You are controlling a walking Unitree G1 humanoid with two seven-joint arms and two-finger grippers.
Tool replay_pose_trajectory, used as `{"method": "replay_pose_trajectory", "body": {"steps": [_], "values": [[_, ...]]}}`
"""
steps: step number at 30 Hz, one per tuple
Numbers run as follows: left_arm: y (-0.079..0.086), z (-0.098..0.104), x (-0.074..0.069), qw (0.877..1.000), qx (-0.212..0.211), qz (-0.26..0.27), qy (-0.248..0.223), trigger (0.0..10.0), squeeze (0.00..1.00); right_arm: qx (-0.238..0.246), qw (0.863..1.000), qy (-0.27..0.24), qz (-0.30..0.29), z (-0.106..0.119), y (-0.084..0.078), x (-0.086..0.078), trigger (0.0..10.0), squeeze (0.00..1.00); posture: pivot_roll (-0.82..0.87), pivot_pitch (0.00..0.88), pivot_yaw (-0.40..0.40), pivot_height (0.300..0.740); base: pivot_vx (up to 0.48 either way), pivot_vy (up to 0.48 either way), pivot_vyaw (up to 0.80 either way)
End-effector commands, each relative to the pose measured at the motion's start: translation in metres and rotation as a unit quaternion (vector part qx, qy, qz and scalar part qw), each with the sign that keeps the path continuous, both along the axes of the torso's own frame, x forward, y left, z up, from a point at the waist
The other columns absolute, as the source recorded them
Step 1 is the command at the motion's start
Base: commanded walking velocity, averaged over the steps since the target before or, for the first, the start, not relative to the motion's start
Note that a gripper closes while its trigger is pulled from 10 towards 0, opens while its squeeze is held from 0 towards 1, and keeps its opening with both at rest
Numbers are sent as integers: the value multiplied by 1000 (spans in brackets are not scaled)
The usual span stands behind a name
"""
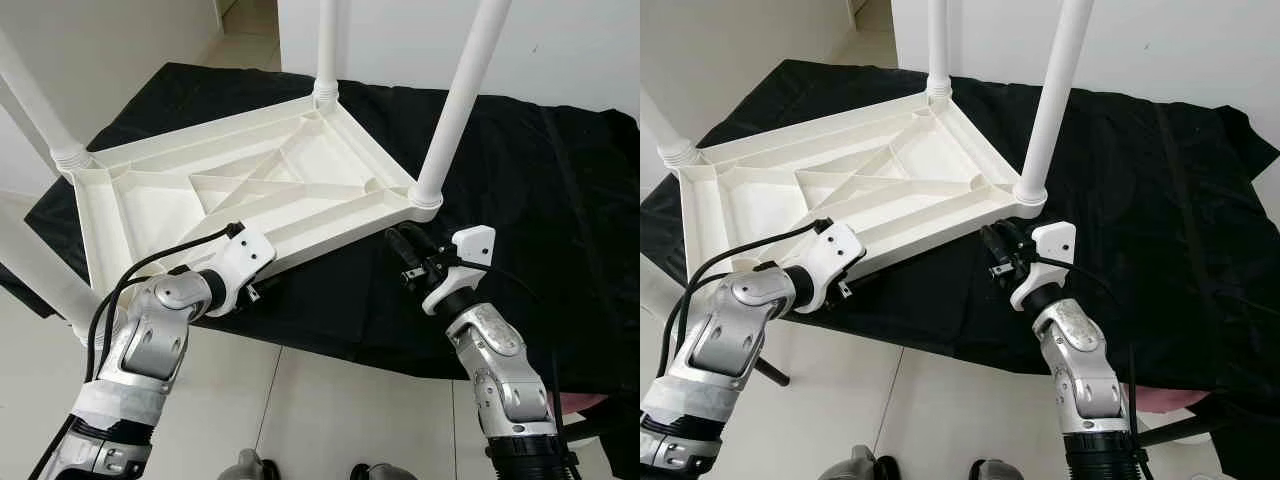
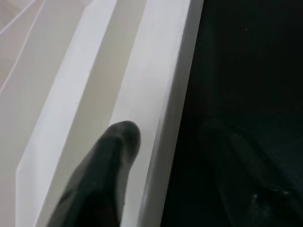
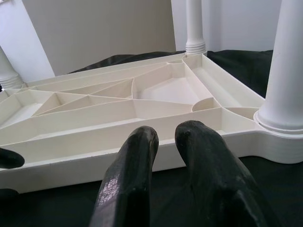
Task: Building children table
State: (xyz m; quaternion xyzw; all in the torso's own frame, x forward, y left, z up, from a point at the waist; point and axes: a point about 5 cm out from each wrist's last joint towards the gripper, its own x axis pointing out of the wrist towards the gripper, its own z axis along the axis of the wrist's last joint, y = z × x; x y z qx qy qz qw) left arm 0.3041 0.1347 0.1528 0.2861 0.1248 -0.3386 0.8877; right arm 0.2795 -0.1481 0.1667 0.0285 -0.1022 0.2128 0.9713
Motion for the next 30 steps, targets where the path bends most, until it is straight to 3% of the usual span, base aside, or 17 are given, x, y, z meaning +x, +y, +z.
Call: {"method": "replay_pose_trajectory", "body": {"steps": [1,12,19,24,30], "values": [[5,-4,4,998,14,53,-24,0,0,4,1000,-1,0,-1,1,0,10000,0,-99,90,47,740,0,0,0],[-3,-15,8,999,23,36,-10,0,0,1,1000,1,-1,-2,0,-4,10000,0,-114,93,51,740,0,0,0],[-19,-11,16,1000,15,19,-17,0,0,1,1000,2,-5,-2,-1,-6,10000,0,-129,97,59,740,0,0,0],[-42,-4,26,999,3,-3,-35,0,0,1,1000,1,-12,-2,-3,-7,10000,0,-129,97,59,740,0,0,0],[-51,-1,30,999,0,-13,-41,0,0,3,1000,0,-14,-2,-3,-6,10000,0,-139,97,68,740,0,0,0]]}}
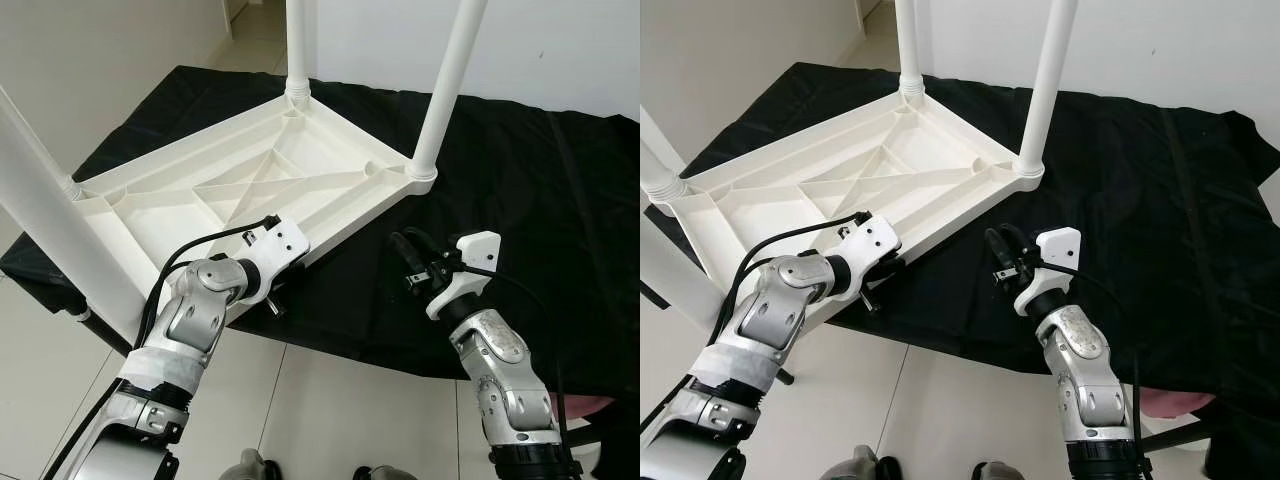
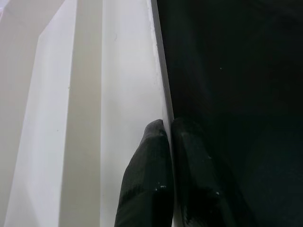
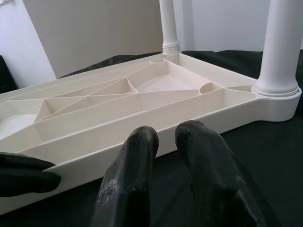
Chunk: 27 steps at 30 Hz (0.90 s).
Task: Building children table
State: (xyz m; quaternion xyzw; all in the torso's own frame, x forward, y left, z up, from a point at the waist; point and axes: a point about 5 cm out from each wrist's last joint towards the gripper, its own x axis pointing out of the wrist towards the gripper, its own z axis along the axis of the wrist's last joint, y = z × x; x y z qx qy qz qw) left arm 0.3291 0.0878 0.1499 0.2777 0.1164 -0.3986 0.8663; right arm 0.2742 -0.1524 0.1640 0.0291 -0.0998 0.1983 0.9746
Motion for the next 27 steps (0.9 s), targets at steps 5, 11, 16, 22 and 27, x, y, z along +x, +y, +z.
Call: {"method": "replay_pose_trajectory", "body": {"steps": [5,11,16,22,27], "values": [[-40,21,9,994,-30,7,-101,0,0,4,1000,-6,-2,1,3,-1,10000,0,-148,88,78,740,0,0,0],[-51,31,4,991,-59,-17,-123,3098,0,6,1000,-5,-4,0,4,-2,10000,0,-148,87,80,740,0,0,0],[-53,36,-4,985,-89,-52,-136,10000,0,8,1000,-3,-3,-1,5,-3,10000,0,-148,87,80,740,0,0,0],[-50,42,-20,979,-135,-83,-132,10000,1000,10,1000,0,4,-2,9,-3,10000,0,-131,86,75,740,0,0,0],[-45,53,-32,969,-173,-91,-149,10000,1000,9,1000,1,9,-3,11,-2,10000,0,-110,88,67,740,0,0,0]]}}
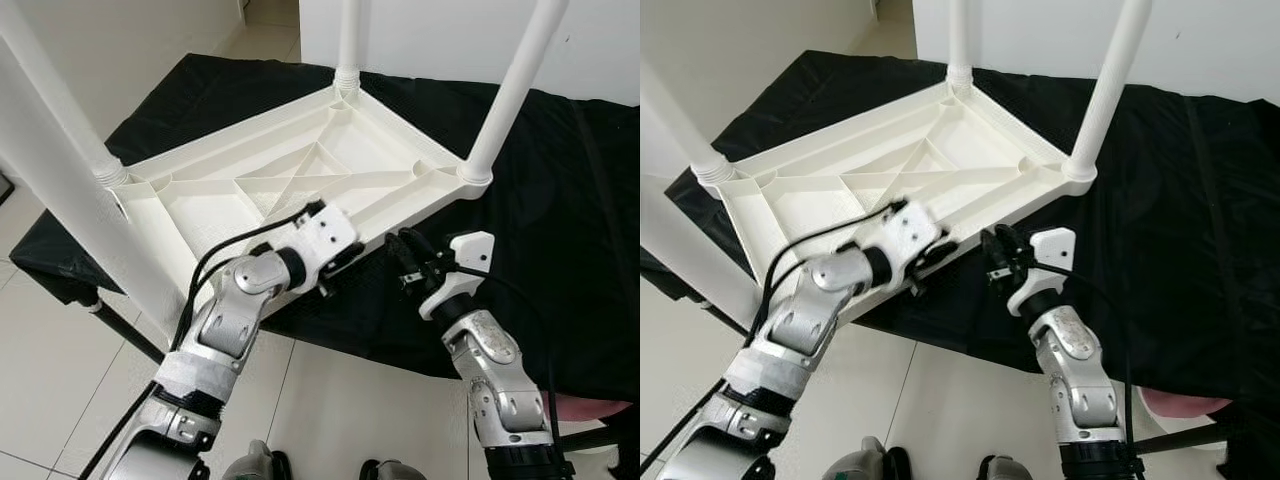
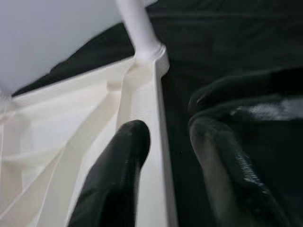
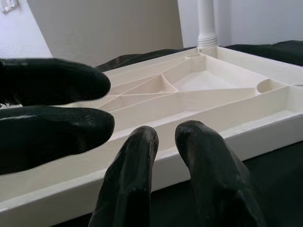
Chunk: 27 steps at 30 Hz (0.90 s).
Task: Building children table
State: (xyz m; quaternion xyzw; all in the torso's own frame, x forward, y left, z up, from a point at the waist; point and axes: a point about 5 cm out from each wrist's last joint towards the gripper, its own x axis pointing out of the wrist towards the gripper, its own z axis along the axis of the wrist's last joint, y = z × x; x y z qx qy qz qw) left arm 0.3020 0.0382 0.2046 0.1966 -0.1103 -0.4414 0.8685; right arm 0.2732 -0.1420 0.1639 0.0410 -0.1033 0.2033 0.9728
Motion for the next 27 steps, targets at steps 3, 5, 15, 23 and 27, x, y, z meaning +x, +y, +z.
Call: {"method": "replay_pose_trajectory", "body": {"steps": [3,5,15,23,27], "values": [[8,8,-20,999,-20,-17,-32,10000,0,-1,1000,3,7,-3,3,0,10000,0,-97,95,62,740,0,0,0],[10,10,-25,999,-27,-19,-37,10000,0,1,1000,3,8,-3,3,0,10000,0,-86,100,60,740,0,0,0],[20,12,-43,998,-55,-3,-30,10000,0,2,1000,4,12,-4,6,1,10000,0,-68,106,56,740,0,0,0],[40,5,-60,996,-85,39,2,10000,0,5,1000,7,23,-5,11,4,10000,0,-45,112,49,740,0,0,0],[52,4,-70,992,-108,61,20,10000,0,6,1000,7,30,-6,15,6,10000,0,-15,115,39,740,0,0,0]]}}
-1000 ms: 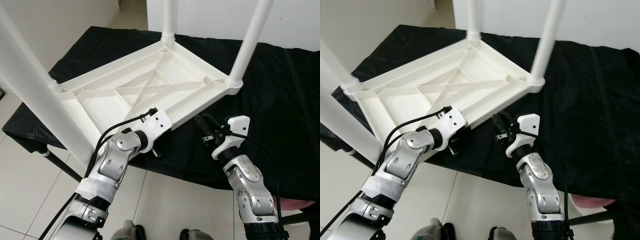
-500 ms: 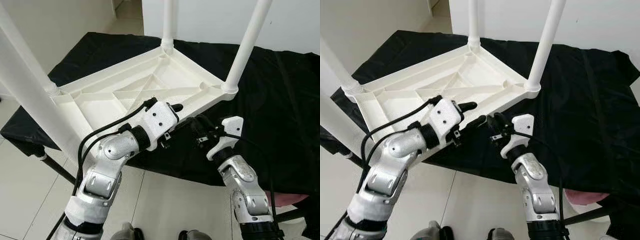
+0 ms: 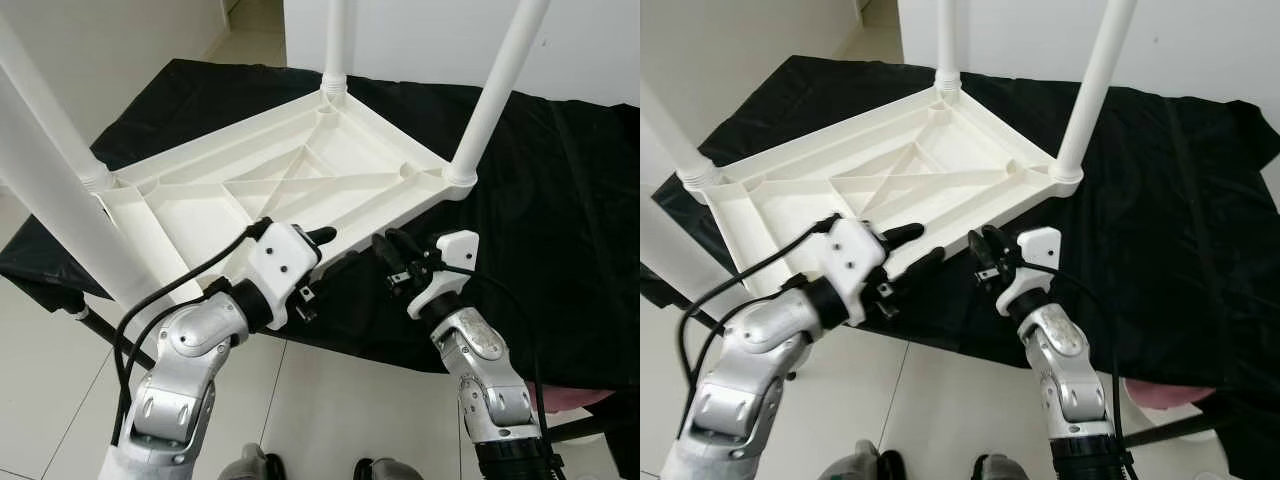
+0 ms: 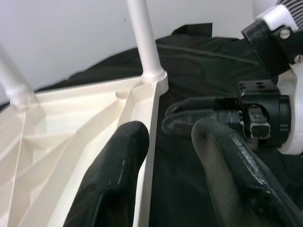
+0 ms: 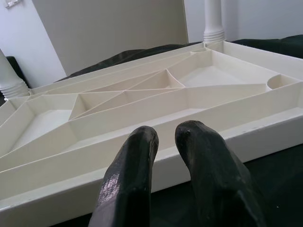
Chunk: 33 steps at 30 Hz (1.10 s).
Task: Building children table
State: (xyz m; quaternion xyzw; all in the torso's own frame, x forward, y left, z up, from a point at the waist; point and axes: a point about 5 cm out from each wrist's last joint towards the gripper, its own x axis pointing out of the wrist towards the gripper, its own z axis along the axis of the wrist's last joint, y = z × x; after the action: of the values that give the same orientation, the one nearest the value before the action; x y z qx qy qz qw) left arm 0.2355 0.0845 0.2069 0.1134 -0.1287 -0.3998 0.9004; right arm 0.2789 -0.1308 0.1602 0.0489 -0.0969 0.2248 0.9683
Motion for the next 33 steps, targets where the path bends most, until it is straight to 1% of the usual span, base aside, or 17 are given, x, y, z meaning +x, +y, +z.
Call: {"method": "replay_pose_trajectory", "body": {"steps": [1,6,10,12,15,16,17,18,20,21,23,25,27,29,30,32,33], "values": [[6,2,-3,1000,-17,23,6,10000,0,2,1000,0,7,-2,3,0,10000,0,-15,115,39,740,0,0,0],[17,-1,-15,998,-32,49,19,10000,0,4,1000,-1,19,-1,9,4,10000,0,13,117,26,740,0,0,0],[20,-2,-17,998,-37,55,22,10000,0,4,1000,-2,23,-1,10,5,10000,0,13,117,26,740,0,0,0],[24,-3,-23,997,-41,65,27,10000,0,2,1000,-4,31,0,12,9,10000,0,27,120,16,740,0,0,0],[26,-5,-26,996,-40,70,28,10000,0,0,999,-6,35,1,14,11,10000,0,40,122,7,740,0,0,0],[29,-5,-29,996,-40,73,31,10000,0,-1,999,-7,38,1,15,13,10000,0,60,128,-7,740,0,0,0],[29,-5,-29,996,-40,73,31,10000,0,-1,999,-7,38,1,15,13,10000,0,60,128,-7,740,0,0,0],[33,-6,-32,995,-49,78,39,10000,0,-3,999,-7,40,1,15,17,10000,0,60,128,-7,740,0,0,0],[33,-6,-32,995,-49,78,39,10000,0,-3,999,-7,40,1,15,17,10000,0,60,128,-7,740,0,0,0],[39,-7,-40,994,-59,84,49,10000,0,-8,999,-6,44,0,16,24,10000,0,79,133,-20,740,0,0,0],[39,-7,-40,994,-59,84,49,10000,0,-8,999,-6,44,0,16,24,10000,0,79,133,-20,740,0,0,0],[43,-7,-48,993,-64,83,58,10000,0,-13,999,-5,49,0,17,31,10000,0,108,141,-37,740,0,0,0],[43,-7,-48,993,-64,83,58,10000,0,-13,999,-5,49,0,17,31,10000,0,108,141,-37,740,0,0,0],[44,-8,-52,993,-63,81,61,10000,0,-15,998,-6,53,0,18,33,10000,0,108,141,-37,740,0,0,0],[45,-9,-57,993,-61,78,66,10000,0,-17,998,-6,56,0,18,35,10000,0,108,141,-37,740,0,0,0],[45,-9,-57,993,-61,78,66,10000,0,-17,998,-6,56,0,18,35,10000,0,108,141,-37,740,0,0,0],[47,-10,-62,993,-58,74,72,10000,0,-19,998,-6,59,0,19,37,10000,0,136,147,-51,740,0,0,0]]}}
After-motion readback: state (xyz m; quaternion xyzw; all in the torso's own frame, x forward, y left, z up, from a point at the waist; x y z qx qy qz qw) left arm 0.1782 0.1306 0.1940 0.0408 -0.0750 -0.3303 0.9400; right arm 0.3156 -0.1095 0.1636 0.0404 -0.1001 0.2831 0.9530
